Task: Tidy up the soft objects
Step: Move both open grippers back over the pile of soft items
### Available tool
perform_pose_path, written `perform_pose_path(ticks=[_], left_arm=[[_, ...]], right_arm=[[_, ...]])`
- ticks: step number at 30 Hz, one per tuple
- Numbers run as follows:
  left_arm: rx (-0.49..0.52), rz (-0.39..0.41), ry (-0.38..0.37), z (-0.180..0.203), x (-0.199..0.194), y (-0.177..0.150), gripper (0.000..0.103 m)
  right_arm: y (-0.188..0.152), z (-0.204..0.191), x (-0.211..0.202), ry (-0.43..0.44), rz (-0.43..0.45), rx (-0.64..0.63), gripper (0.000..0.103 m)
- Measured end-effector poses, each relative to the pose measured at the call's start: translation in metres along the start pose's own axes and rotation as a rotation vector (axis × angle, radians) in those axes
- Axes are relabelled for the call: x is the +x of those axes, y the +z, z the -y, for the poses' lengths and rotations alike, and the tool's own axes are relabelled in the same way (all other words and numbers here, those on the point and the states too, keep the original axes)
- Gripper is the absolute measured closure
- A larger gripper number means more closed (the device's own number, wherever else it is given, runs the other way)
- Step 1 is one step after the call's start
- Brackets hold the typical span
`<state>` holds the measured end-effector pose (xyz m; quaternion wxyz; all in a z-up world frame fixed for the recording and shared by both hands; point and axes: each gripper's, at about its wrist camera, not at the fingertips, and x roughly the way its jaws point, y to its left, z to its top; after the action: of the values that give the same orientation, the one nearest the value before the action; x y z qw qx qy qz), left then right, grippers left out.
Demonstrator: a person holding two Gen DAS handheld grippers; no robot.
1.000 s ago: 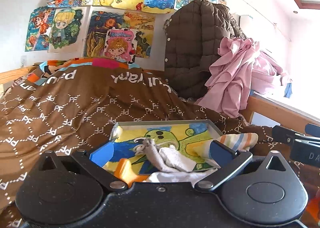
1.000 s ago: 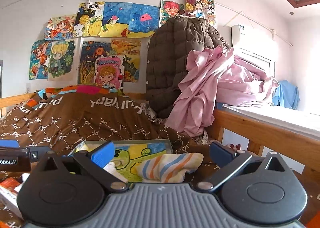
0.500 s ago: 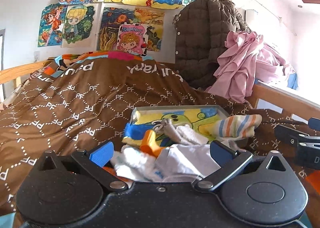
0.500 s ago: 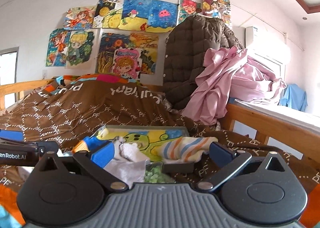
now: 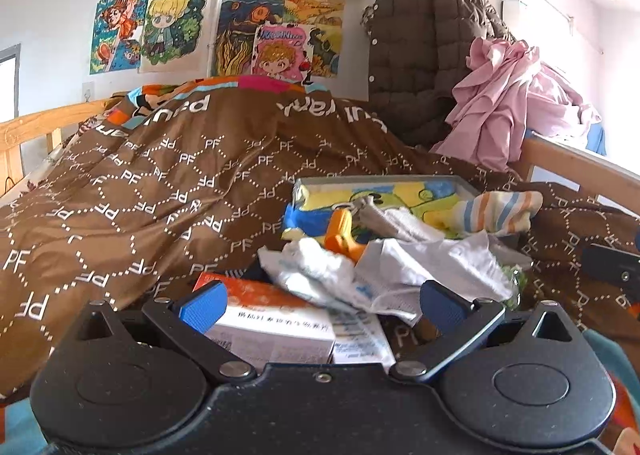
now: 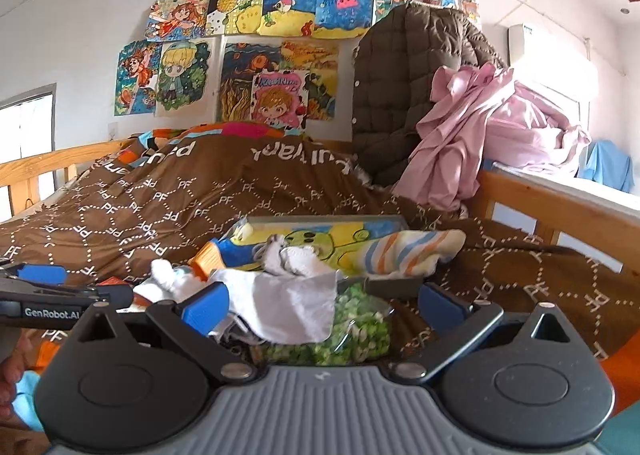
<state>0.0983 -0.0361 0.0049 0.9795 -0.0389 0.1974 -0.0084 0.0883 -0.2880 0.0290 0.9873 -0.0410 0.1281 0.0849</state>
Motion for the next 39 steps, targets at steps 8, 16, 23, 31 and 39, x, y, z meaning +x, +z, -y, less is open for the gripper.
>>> perform_pose_path(ticks=[8, 16, 23, 31, 39], left_arm=[[0.033, -0.033, 0.005, -0.010, 0.004, -0.018, 0.001], [0.086, -0.047, 0.009, -0.021, 0.008, -0.033, 0.001], [0.118, -0.057, -0.027, -0.030, 0.026, -0.026, 0.001], [0.126, -0.022, -0.070, -0.035, 0.034, -0.024, 0.001], [0.144, -0.004, -0.069, -0.041, 0.041, -0.024, 0.001]], right_arm=[[-0.010, -0.010, 0.015, 0.034, -0.056, -0.017, 0.000], [-0.019, -0.027, 0.033, 0.078, -0.107, -0.053, 0.000], [-0.026, -0.037, 0.044, 0.078, -0.116, -0.072, 0.000], [-0.029, -0.039, 0.058, 0.069, -0.102, -0.061, 0.000], [-0.034, -0.047, 0.072, 0.079, -0.114, -0.079, 0.000]])
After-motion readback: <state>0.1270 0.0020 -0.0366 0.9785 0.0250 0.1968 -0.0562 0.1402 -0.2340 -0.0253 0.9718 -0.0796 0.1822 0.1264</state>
